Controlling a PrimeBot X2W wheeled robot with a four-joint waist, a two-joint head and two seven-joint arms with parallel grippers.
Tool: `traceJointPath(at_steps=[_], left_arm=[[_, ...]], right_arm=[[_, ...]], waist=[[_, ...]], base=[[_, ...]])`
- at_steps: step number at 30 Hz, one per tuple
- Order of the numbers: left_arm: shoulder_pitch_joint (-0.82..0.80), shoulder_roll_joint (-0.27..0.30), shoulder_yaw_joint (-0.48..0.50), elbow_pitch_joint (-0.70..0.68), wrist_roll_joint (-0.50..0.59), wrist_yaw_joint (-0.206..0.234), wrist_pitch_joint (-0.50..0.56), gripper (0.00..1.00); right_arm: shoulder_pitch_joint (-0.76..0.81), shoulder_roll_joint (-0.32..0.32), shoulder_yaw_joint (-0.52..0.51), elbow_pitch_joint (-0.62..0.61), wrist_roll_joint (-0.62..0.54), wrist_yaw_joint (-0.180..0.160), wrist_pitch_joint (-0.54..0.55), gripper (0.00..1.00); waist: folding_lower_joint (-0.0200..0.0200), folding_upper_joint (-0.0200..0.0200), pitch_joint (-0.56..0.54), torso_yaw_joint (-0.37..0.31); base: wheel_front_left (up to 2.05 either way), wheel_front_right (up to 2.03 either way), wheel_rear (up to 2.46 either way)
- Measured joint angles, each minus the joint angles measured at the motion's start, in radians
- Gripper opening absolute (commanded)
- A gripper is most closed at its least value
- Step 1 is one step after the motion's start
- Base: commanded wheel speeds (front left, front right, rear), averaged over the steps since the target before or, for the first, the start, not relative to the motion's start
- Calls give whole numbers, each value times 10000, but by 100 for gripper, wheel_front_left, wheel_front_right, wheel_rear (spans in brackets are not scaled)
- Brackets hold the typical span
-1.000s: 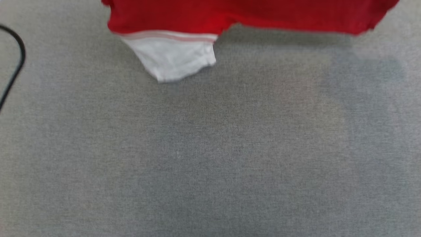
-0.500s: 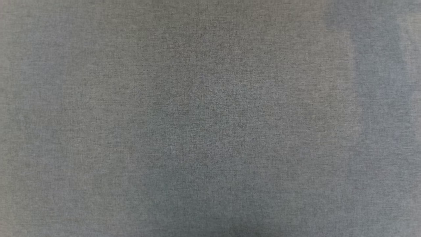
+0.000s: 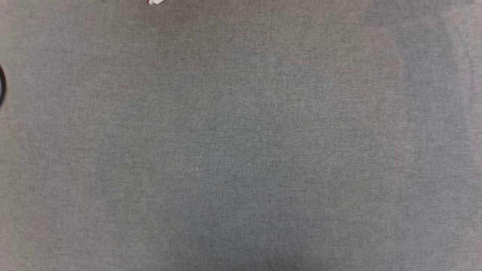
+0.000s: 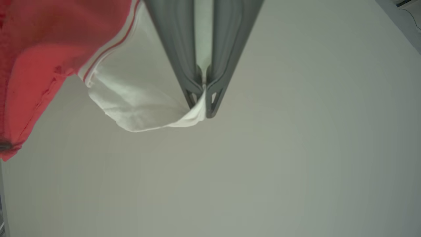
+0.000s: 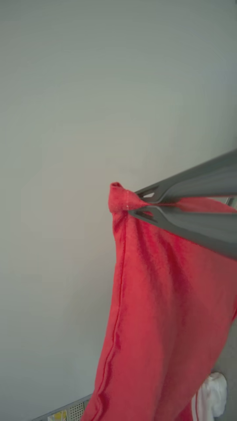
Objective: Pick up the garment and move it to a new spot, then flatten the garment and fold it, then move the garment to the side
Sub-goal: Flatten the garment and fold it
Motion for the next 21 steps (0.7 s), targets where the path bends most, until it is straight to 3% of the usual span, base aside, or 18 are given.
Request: traceJointPath(at_steps=[5, 14, 21], left_arm=[[1914, 370, -92, -625, -460, 167, -234, 0], [5659, 274, -374, -1304, -1244, 1152, -683, 0], [9208, 685, -537, -2190, -1808, 1875, -1003, 0]], right_arm=[[1708, -443, 842, -552, 809, 0, -353, 0], [4493, -959, 1919, -1557, 1902, -2, -771, 0], [6602, -1442, 2399, -2217, 2533, -2, -886, 0]], waist=[[0, 0, -416, 36], [-1, 0, -1453, 193], [-2, 0, -2417, 262]], base=[[0, 0, 0], [0, 0, 0], [0, 0, 0]])
